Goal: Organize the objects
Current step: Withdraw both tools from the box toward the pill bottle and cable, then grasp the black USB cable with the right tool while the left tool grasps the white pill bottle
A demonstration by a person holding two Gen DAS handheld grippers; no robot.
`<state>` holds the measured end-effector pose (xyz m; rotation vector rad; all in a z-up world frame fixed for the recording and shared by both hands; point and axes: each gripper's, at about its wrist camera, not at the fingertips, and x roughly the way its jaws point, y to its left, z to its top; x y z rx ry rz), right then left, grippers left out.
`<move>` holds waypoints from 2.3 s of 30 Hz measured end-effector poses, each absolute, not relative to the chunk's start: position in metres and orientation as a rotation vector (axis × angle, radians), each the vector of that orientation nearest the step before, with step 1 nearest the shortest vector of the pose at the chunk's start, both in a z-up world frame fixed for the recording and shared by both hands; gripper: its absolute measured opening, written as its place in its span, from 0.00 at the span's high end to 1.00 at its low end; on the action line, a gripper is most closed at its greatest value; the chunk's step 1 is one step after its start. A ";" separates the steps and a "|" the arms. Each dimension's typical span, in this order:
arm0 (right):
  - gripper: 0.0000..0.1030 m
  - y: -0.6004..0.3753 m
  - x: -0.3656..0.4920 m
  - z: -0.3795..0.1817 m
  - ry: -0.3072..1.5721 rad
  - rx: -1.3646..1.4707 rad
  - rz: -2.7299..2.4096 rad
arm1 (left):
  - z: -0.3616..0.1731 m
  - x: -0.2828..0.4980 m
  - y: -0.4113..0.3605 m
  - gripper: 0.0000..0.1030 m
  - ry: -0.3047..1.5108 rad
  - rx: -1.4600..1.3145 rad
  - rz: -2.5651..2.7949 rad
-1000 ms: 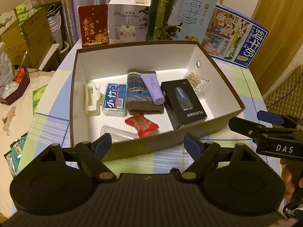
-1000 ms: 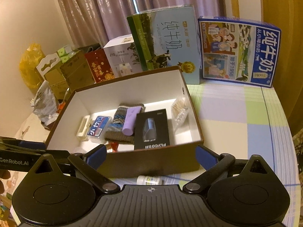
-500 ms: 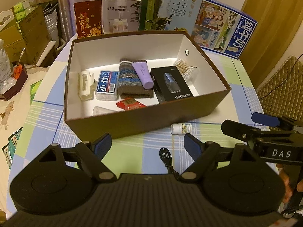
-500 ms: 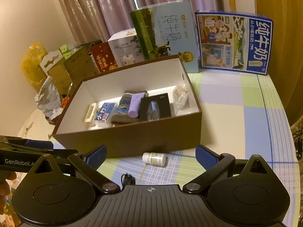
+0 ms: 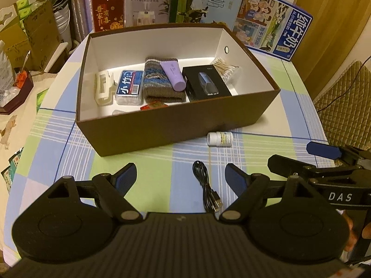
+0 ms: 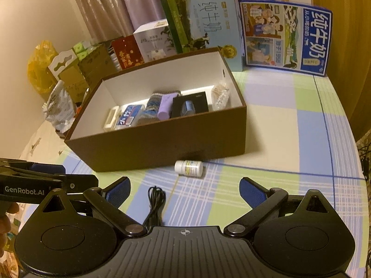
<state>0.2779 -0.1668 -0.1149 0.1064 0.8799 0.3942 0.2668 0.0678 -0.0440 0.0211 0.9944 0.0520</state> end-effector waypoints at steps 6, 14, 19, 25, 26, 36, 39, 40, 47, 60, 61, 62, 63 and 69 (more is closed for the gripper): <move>0.05 -0.170 0.272 -0.121 0.901 0.105 0.390 | -0.052 0.263 0.066 0.22 1.011 0.021 0.053; 0.05 -0.176 0.265 -0.131 0.924 0.104 0.362 | -0.062 0.256 0.065 0.22 1.028 0.022 0.053; 0.05 -0.183 0.261 -0.141 0.950 0.112 0.338 | -0.074 0.254 0.065 0.22 1.053 0.022 0.048; 0.05 -0.188 0.255 -0.153 0.979 0.110 0.317 | -0.091 0.250 0.065 0.22 1.082 0.021 0.038; 0.05 -0.188 0.254 -0.154 0.983 0.110 0.315 | -0.094 0.250 0.065 0.22 1.086 0.020 0.036; 0.05 -0.179 0.252 -0.168 1.000 0.085 0.331 | -0.109 0.248 0.071 0.22 1.115 0.050 0.071; 0.06 -0.169 0.253 -0.173 0.999 0.069 0.354 | -0.112 0.250 0.078 0.22 1.119 0.042 0.089; 0.06 -0.166 0.253 -0.174 0.996 0.062 0.364 | -0.113 0.250 0.080 0.22 1.120 0.039 0.096; 0.29 -0.138 0.256 -0.187 0.995 -0.008 0.446 | -0.122 0.256 0.103 0.22 1.135 0.034 0.149; 0.53 -0.091 0.270 -0.215 1.047 -0.101 0.548 | -0.135 0.270 0.127 0.22 1.159 0.027 0.176; 0.53 -0.088 0.269 -0.217 1.050 -0.114 0.554 | -0.135 0.271 0.129 0.22 1.159 0.027 0.177; 0.53 -0.085 0.268 -0.218 1.049 -0.126 0.559 | -0.135 0.272 0.130 0.22 1.160 0.027 0.178; 0.54 -0.082 0.267 -0.220 1.045 -0.141 0.563 | -0.136 0.272 0.131 0.22 1.161 0.026 0.179; 0.67 -0.077 0.266 -0.229 1.025 -0.197 0.558 | -0.140 0.274 0.132 0.22 1.172 0.030 0.173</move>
